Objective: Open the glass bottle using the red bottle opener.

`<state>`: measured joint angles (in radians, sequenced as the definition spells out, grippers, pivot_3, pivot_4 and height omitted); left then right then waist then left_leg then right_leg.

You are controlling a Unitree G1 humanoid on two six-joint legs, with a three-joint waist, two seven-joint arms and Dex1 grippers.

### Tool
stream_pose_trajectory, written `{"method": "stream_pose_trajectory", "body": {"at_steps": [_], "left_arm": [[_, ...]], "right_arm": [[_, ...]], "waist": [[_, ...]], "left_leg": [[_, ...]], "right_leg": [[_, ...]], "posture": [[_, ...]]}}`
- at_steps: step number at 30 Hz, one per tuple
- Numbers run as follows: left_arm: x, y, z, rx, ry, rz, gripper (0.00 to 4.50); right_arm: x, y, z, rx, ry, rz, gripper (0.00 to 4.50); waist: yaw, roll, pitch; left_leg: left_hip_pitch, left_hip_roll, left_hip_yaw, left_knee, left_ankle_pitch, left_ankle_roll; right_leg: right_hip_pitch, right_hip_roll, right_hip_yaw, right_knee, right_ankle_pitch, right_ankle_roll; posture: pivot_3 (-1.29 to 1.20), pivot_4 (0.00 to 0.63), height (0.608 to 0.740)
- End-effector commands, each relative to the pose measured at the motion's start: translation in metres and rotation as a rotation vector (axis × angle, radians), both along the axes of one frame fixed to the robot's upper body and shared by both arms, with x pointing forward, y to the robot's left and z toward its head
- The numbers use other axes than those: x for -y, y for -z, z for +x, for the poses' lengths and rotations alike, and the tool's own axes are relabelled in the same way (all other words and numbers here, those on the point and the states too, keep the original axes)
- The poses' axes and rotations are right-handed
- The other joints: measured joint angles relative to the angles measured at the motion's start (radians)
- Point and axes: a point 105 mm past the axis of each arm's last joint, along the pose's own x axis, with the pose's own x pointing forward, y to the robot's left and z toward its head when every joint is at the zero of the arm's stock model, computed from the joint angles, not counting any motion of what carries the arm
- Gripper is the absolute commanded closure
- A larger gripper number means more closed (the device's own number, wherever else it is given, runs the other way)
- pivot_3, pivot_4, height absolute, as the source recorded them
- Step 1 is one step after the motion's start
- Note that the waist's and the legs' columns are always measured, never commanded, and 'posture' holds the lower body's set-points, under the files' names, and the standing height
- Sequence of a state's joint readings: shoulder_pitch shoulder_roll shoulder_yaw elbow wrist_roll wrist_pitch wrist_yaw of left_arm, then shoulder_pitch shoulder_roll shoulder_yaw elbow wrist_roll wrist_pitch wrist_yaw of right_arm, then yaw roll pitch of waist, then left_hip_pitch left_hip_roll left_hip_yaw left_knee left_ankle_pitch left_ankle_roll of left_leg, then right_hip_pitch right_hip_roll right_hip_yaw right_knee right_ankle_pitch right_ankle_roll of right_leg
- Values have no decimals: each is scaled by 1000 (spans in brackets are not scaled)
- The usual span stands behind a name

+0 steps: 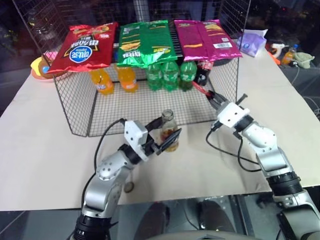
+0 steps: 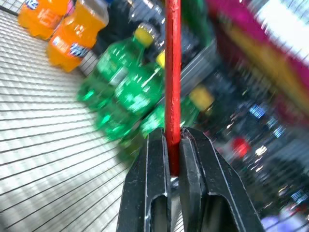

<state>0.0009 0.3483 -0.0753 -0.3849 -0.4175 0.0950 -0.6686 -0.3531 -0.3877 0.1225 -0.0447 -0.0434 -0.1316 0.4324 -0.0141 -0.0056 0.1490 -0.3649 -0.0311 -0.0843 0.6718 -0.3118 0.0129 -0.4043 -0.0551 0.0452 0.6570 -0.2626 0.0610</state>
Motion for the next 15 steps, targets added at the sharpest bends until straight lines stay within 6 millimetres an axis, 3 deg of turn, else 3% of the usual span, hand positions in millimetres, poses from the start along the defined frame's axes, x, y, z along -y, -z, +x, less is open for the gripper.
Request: {"method": "stream_pose_trajectory", "body": {"at_steps": [1,9,14,15], "left_arm": [[-5,-15,-10,62,6,-7,1303],[-22,-4,-26,11,-9,20,1303],[-37,10,-36,-39,-33,56,1303],[-42,11,-36,-47,-52,58,1230]], "right_arm": [[2,-4,-8,-197,-49,181,4500],[-9,29,-59,-862,-294,354,4500],[-3,51,-79,-1008,-300,287,4500],[-2,56,-83,-1029,-303,273,4088]], "waist": [[0,0,0],[1,0,0],[2,0,0],[2,0,0]], "left_leg": [[0,0,0,0,0,0],[-3,0,-1,-1,-1,1],[-4,0,-1,-1,-2,4],[-4,-1,-1,-1,-2,4]], "right_leg": [[0,0,0,0,0,0],[-2,-6,-1,-1,0,0],[-3,-6,-2,-2,0,0],[-3,-6,-2,-2,0,0]], "posture": [[0,150,740],[0,150,740],[0,150,740],[0,150,740]]}}
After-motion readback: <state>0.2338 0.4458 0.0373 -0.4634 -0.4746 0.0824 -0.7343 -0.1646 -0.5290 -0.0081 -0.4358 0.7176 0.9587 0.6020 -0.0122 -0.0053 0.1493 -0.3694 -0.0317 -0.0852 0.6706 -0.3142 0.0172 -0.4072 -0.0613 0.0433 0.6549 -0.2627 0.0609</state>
